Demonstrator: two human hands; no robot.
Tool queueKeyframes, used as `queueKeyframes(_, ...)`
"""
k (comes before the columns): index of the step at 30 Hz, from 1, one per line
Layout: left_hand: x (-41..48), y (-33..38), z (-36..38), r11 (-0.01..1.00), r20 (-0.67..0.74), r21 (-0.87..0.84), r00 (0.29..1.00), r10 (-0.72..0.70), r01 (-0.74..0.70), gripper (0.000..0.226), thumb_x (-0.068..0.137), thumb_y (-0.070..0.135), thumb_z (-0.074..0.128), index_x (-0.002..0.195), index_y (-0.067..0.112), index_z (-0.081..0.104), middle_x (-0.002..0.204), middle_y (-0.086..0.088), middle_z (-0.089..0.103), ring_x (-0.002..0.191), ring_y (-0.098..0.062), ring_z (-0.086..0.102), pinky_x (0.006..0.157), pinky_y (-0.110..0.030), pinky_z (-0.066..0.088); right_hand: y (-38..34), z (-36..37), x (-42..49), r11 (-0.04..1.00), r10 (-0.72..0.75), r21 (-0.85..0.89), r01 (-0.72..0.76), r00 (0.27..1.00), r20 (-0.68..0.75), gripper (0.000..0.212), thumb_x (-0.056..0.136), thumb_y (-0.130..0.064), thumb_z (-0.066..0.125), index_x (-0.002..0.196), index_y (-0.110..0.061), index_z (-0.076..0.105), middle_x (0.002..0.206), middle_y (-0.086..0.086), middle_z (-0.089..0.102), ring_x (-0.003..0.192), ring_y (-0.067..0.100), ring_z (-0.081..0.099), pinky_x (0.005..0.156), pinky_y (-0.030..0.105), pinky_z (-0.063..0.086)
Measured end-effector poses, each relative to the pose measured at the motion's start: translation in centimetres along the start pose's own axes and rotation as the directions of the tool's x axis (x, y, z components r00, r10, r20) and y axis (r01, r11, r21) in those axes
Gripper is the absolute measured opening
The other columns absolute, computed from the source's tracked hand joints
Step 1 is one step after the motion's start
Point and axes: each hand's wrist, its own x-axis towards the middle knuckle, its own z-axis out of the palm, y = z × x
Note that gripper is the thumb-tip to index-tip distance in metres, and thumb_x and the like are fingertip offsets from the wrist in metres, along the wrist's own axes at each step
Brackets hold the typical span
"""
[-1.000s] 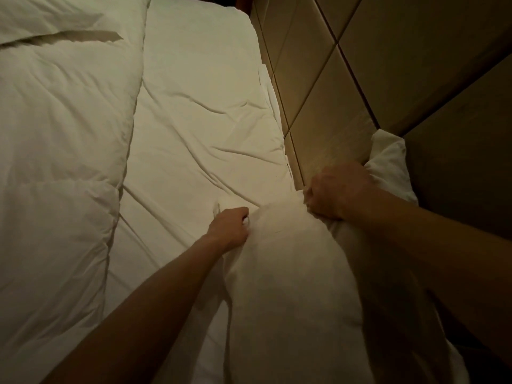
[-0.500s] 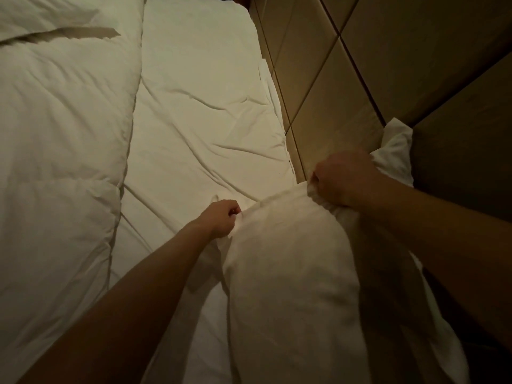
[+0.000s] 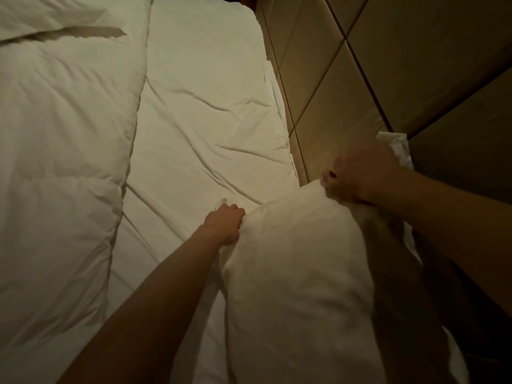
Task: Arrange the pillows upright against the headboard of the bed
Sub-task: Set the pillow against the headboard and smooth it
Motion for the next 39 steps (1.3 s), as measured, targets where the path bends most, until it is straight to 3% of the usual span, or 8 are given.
queueKeyframes(3,-0.3,0.1,0.0,0.998,-0.040,0.061,0.999,0.012,-0.010,0.011,0.091,0.020,0.054,0.101,0.023,0.049,0.118,-0.001,0.057,0.121,-0.027,0.044,0.093,-0.041,0.042,0.7,-0.1,-0.2,0.999,-0.036,-0.011,0.035,0.997,-0.063,0.037,0.093,-0.050,0.049,0.077,-0.019,0.062,0.066,-0.002,0.056,0.063,0.013,0.055,0.068,0.031,0.047)
queueKeyframes(7,-0.8,0.3,-0.1,0.987,-0.135,0.161,0.990,0.047,-0.025,0.016,0.093,0.026,0.052,0.108,0.020,0.054,0.112,-0.002,0.061,0.105,-0.025,0.056,0.085,-0.036,0.046,1.7,-1.1,-0.5,0.996,-0.077,-0.049,0.072,0.992,-0.104,0.040,0.095,-0.047,0.047,0.069,-0.019,0.060,0.061,-0.003,0.054,0.055,0.010,0.050,0.064,0.029,0.047)
queueKeyframes(12,0.5,-1.8,-2.6,0.991,-0.170,-0.095,0.980,-0.105,0.090,0.012,0.094,0.031,0.058,0.090,0.023,0.050,0.111,-0.006,0.063,0.101,-0.029,0.059,0.079,-0.035,0.044,2.9,-1.7,-1.4,0.998,-0.030,-0.062,0.019,0.983,-0.183,0.042,0.095,-0.043,0.046,0.061,-0.020,0.052,0.059,-0.001,0.052,0.055,0.014,0.051,0.062,0.030,0.046)
queueKeyframes(15,0.7,-2.1,-1.9,0.988,-0.173,-0.103,0.977,-0.128,0.112,0.014,0.095,0.032,0.059,0.091,0.023,0.049,0.112,-0.007,0.062,0.103,-0.029,0.059,0.083,-0.036,0.046,2.6,-0.7,-1.1,0.995,-0.042,-0.096,0.026,0.983,-0.177,0.043,0.096,-0.041,0.046,0.058,-0.021,0.047,0.057,-0.001,0.051,0.053,0.014,0.051,0.064,0.032,0.049)
queueKeyframes(20,0.6,-2.5,-1.3,0.985,-0.180,-0.141,0.976,-0.119,0.094,0.005,0.097,0.024,0.054,0.097,0.022,0.058,0.109,-0.003,0.065,0.099,-0.025,0.058,0.079,-0.034,0.046,2.1,0.0,0.0,0.997,0.003,-0.069,-0.016,0.984,-0.178,0.040,0.095,-0.045,0.049,0.065,-0.019,0.053,0.059,-0.003,0.049,0.054,0.012,0.045,0.065,0.031,0.036)
queueKeyframes(26,-0.3,-2.1,-0.3,0.954,-0.185,-0.289,0.974,-0.132,0.075,0.020,0.099,0.029,0.052,0.114,0.021,0.061,0.118,-0.005,0.059,0.113,-0.026,0.052,0.098,-0.044,0.047,1.7,-1.3,-0.3,1.000,-0.002,-0.012,0.000,0.994,-0.108,0.031,0.099,-0.037,0.050,0.090,-0.013,0.067,0.079,0.002,0.058,0.074,0.017,0.056,0.080,0.036,0.047)
queueKeyframes(30,-1.5,-1.0,-0.1,0.885,-0.206,-0.456,0.957,-0.206,0.092,0.027,0.099,0.027,0.053,0.124,0.020,0.060,0.126,-0.005,0.057,0.115,-0.026,0.055,0.098,-0.044,0.047,1.1,-1.3,-1.1,0.997,-0.028,-0.081,0.011,0.978,-0.209,0.032,0.097,-0.040,0.047,0.096,-0.014,0.064,0.098,0.008,0.068,0.092,0.025,0.060,0.100,0.046,0.038)
queueKeyframes(39,-6.9,1.0,3.9,0.679,-0.151,-0.714,0.908,-0.392,0.174,0.049,0.099,0.032,0.047,0.143,0.011,0.046,0.142,-0.016,0.048,0.129,-0.035,0.048,0.110,-0.045,0.041,-0.5,-1.5,-6.5,0.995,0.088,0.072,-0.071,0.959,-0.270,0.050,0.090,-0.042,0.056,0.132,-0.014,0.049,0.141,0.017,0.041,0.130,0.036,0.036,0.106,0.052,0.031)
